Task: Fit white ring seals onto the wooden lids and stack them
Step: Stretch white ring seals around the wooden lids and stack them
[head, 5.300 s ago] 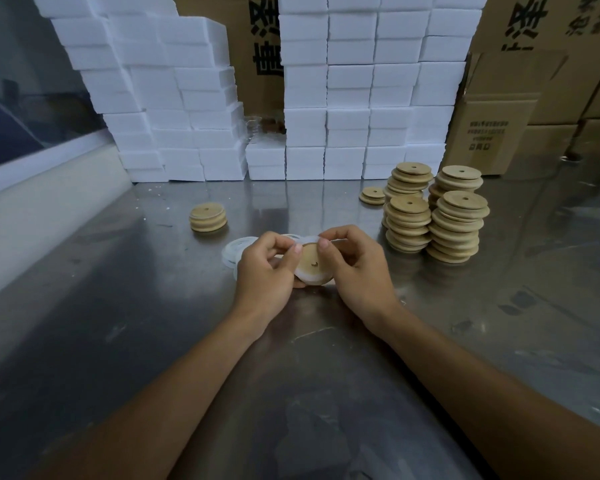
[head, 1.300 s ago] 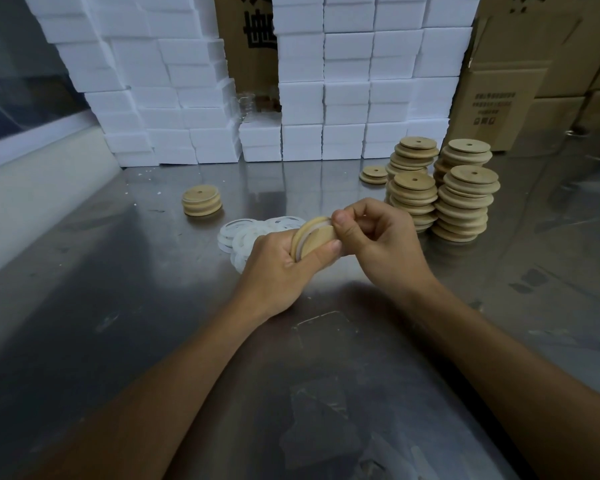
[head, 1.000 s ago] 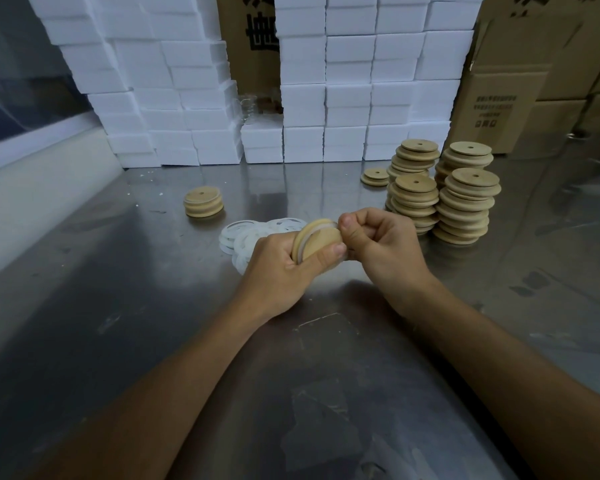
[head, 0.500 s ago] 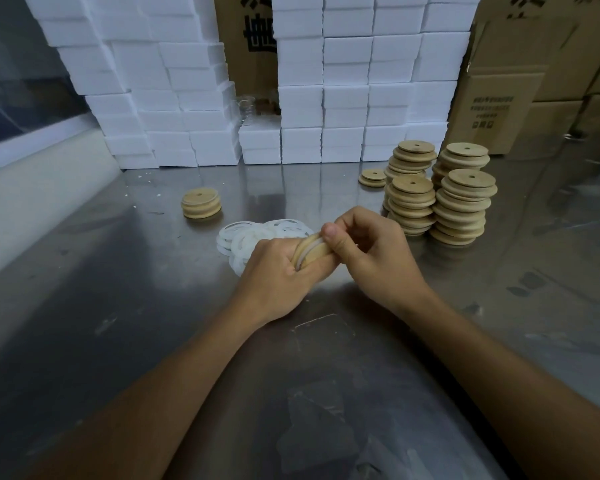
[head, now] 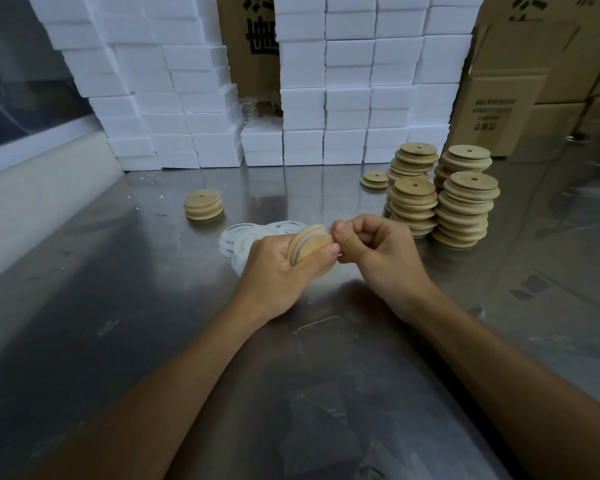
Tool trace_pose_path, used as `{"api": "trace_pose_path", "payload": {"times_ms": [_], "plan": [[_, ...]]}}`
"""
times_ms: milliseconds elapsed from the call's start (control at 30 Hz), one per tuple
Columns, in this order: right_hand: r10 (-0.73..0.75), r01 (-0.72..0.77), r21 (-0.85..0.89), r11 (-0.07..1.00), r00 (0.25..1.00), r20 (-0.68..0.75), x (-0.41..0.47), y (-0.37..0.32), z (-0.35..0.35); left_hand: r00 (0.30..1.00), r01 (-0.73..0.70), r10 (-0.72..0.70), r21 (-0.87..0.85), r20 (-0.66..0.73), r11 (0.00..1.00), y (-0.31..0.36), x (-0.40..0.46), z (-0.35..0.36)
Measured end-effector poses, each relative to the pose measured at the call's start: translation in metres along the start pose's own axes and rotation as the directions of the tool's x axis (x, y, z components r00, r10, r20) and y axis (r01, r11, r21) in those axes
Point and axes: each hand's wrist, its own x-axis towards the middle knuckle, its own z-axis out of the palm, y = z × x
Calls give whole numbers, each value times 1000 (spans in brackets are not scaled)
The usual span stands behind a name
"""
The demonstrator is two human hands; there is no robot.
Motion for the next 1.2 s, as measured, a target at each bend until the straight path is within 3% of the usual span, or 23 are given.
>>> {"api": "trace_pose_path", "payload": {"times_ms": [267, 367, 433, 567, 833, 967, 1200], "plan": [[125, -124, 119, 985, 992, 4, -2, 3, 4, 1000, -10, 11, 54, -23, 999, -2, 0, 2], [-21, 18, -131, 991, 1000, -21, -3, 3, 3, 1000, 1, -1, 77, 10, 997, -5, 0, 0], [-184, 181, -355, 917, 983, 26, -5, 1, 2, 999, 18, -22, 102, 37, 995, -7, 0, -1], [-313, 361, -486, 796, 932, 180, -3, -3, 3, 996, 17, -28, 135, 86, 991, -7, 0, 0], [-129, 131, -200, 971, 991, 25, -1, 2, 3, 998, 9, -15, 85, 63, 996, -5, -1, 1], [-42, 42, -73, 996, 999, 9, 2, 1, 3, 998, 10, -13, 56, 55, 998, -5, -1, 2], [11, -11, -4, 1000, 998, 62, 1, 1, -2, 999, 8, -9, 21, 49, 1000, -5, 0, 1]]}}
